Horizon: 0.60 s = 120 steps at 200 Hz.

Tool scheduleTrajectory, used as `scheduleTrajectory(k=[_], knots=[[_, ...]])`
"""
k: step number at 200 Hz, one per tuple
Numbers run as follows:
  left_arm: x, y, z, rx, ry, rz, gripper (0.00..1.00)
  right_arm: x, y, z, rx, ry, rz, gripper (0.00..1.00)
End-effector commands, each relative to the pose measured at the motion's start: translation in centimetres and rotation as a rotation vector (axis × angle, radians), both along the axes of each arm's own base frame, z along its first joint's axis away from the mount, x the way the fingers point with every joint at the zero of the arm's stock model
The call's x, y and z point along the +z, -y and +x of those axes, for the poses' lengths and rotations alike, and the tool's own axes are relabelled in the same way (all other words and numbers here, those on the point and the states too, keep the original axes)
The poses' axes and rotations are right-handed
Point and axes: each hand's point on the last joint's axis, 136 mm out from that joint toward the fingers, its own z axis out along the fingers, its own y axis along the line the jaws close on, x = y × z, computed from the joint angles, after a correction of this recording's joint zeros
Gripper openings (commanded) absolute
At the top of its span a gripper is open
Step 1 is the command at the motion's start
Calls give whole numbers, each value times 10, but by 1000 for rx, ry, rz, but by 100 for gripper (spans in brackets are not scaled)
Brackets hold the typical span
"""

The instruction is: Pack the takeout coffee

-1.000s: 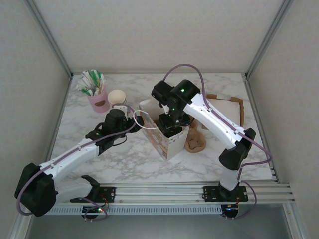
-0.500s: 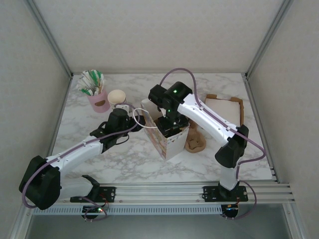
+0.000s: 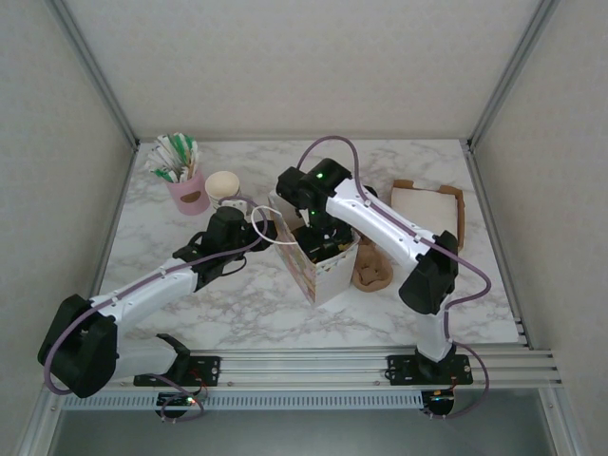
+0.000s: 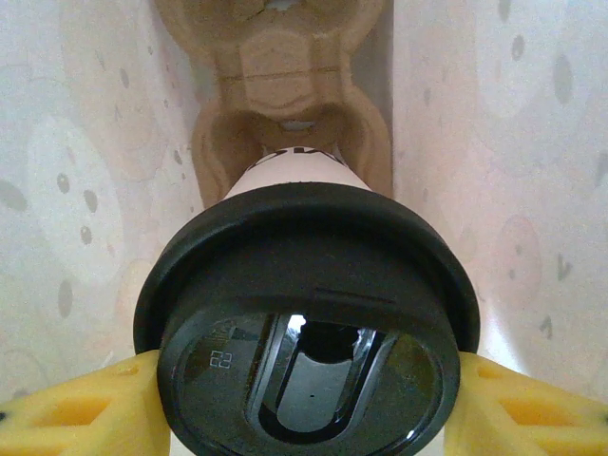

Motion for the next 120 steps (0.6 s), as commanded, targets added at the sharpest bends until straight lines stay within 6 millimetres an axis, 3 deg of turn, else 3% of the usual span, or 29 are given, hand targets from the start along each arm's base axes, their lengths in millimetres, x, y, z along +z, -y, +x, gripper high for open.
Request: scheduleTrajectory(k=[1, 78, 120], knots=[[6, 1, 6, 1, 29, 12, 55, 8, 31, -23, 10, -93, -140, 64], [9, 1, 5, -4, 35, 13, 55, -8, 26, -23, 10, -109, -132, 64], [15, -2, 1, -1, 53, 8, 56, -7, 23, -20, 4, -94, -117, 64]])
